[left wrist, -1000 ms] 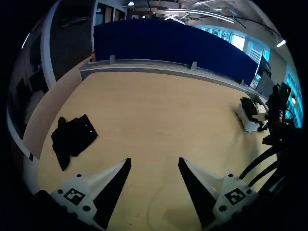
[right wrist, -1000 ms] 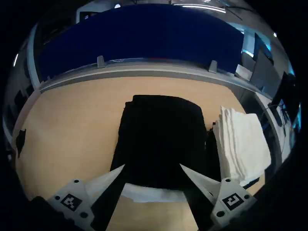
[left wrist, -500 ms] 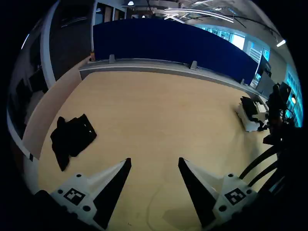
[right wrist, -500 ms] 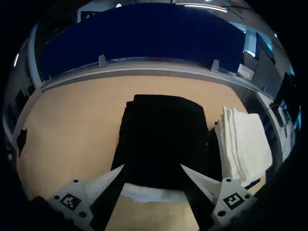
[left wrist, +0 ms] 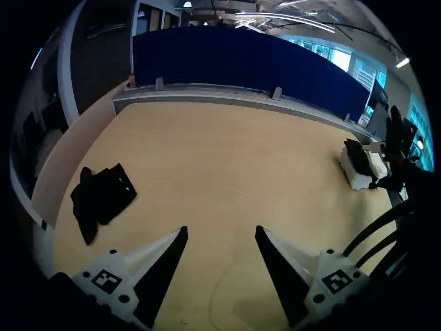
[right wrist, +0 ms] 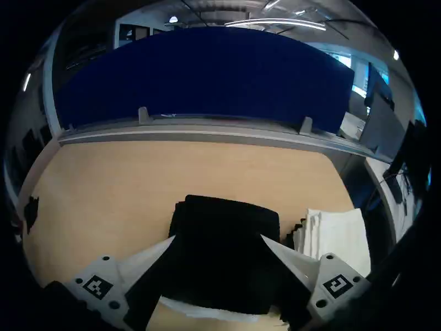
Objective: Fold towel
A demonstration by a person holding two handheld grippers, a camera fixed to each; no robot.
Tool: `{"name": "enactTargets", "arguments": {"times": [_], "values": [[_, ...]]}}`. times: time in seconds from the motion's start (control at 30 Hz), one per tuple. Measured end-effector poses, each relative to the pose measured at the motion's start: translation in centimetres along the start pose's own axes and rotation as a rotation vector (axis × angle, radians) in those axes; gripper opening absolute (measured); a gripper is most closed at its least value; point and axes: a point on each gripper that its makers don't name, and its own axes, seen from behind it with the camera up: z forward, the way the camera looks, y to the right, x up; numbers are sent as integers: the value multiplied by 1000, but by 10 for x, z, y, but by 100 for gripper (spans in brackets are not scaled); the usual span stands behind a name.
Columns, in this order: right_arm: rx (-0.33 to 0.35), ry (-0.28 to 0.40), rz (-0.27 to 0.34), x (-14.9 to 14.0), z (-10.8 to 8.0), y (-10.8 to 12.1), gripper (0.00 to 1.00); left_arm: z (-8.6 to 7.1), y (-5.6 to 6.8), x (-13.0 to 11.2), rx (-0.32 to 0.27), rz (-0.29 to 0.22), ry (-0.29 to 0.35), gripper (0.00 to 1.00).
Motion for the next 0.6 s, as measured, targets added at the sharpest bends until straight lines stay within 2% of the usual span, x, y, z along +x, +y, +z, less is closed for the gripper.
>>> {"name": "enactTargets", "arguments": {"times": [0.27,0.6], "values": [[-10,-11,-6,7,23,3,100,-1,0,-2,3,0,-2,91],[-16,-59,-7,-17,50,3,100,-6,-8,-11,21,-5,-15,91]]}}
